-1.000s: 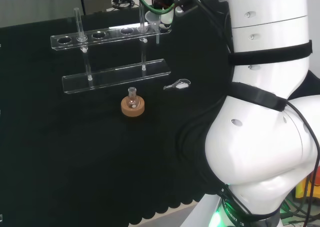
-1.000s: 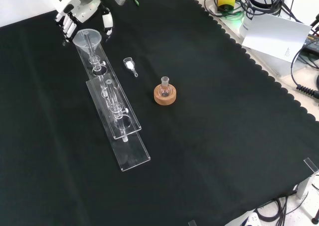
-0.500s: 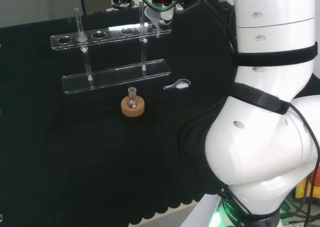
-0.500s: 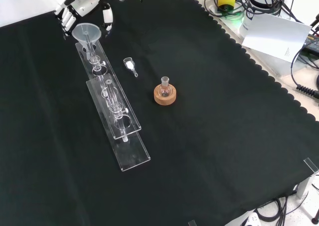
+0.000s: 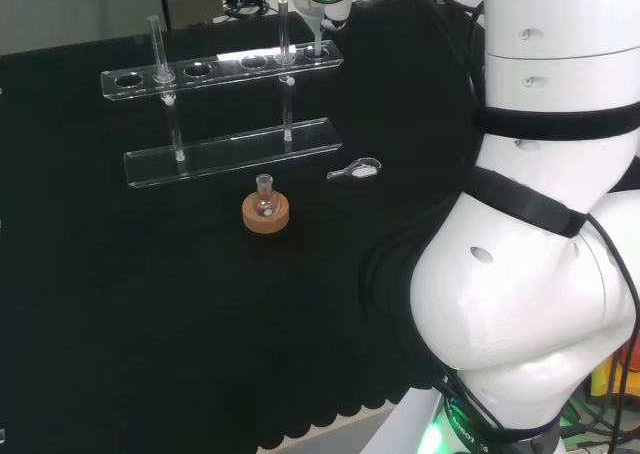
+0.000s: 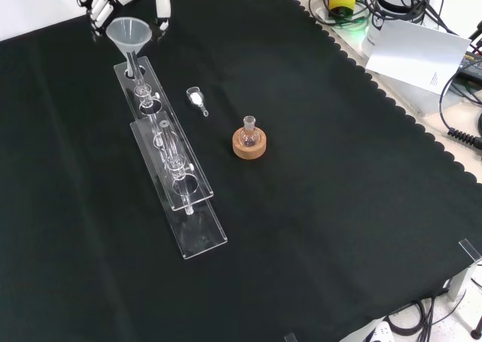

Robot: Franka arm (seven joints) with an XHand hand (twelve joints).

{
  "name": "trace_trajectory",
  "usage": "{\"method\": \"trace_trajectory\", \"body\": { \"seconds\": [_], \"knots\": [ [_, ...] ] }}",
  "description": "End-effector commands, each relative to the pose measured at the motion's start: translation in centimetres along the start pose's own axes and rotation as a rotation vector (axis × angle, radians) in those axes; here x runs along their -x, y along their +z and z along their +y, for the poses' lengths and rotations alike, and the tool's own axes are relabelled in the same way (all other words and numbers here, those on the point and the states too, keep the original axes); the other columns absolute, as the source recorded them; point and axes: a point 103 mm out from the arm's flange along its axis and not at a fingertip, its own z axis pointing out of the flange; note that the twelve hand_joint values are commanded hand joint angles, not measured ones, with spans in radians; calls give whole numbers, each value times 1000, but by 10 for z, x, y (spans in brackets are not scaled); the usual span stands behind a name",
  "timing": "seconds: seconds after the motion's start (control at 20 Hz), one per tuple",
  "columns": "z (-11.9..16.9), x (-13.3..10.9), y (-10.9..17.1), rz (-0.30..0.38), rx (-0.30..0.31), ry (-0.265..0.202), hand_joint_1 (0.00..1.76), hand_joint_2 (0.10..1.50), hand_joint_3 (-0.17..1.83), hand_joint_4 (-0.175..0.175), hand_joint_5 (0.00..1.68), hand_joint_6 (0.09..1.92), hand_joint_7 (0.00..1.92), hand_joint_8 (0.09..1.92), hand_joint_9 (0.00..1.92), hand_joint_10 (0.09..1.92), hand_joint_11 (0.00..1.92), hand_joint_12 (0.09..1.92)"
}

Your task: Pick up the funnel from the transparent funnel stand.

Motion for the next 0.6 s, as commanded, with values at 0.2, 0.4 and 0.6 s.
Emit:
{"method": "trace_trajectory", "body": {
  "seconds": [0.2,0.4,0.6],
  "knots": [
    [-52,7,-38,-19,50,39,948,679,749,14,467,960,399,708,612,561,235,1354],
    [-78,6,-53,-25,76,45,949,679,751,13,468,963,396,710,610,562,235,1353],
    [-100,2,-64,-33,96,51,949,679,753,13,470,965,395,711,611,564,235,1353]
  ]
}}
